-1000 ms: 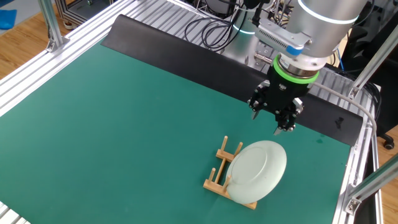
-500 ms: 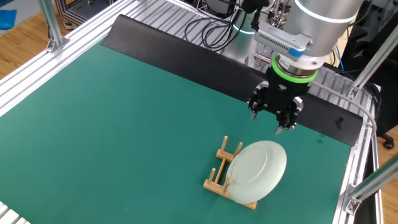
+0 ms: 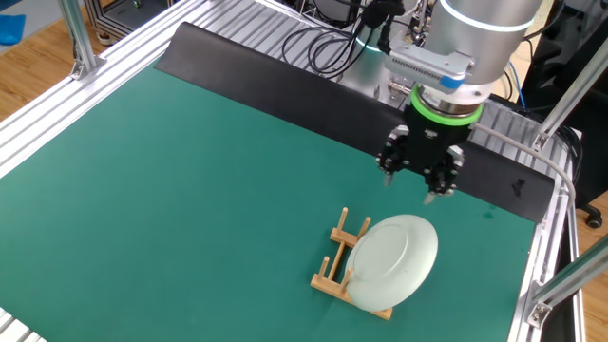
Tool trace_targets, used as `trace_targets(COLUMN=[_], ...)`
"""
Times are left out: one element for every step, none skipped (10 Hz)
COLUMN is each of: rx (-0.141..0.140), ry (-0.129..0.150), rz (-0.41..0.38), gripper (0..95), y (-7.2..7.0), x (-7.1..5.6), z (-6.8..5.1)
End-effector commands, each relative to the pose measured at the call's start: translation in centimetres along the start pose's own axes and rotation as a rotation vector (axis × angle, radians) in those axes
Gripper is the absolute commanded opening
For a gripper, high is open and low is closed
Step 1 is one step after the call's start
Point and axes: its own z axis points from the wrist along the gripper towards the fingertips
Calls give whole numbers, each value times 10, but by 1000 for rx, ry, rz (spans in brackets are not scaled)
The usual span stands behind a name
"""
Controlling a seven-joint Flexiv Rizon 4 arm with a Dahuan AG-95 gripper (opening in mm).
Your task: Take the dish off the dish rack
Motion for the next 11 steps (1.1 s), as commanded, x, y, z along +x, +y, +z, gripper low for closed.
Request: trace_targets(rx=[2, 4, -1, -3, -4, -4, -4, -1, 3, 7, 10], ry=[-11, -20, -27, -39, -43, -43, -52, -75, -87, -93, -104], rz=[118, 141, 180, 215, 233, 245, 249, 248, 243, 242, 239], gripper=[760, 760, 760, 760, 760, 760, 760, 760, 760, 760, 760], y=[21, 26, 33, 41, 48, 54, 60, 62, 64, 65, 67], x=[2, 2, 3, 4, 5, 6, 7, 7, 7, 7, 7], z=[0, 0, 2, 4, 6, 9, 15, 21, 25, 28, 32])
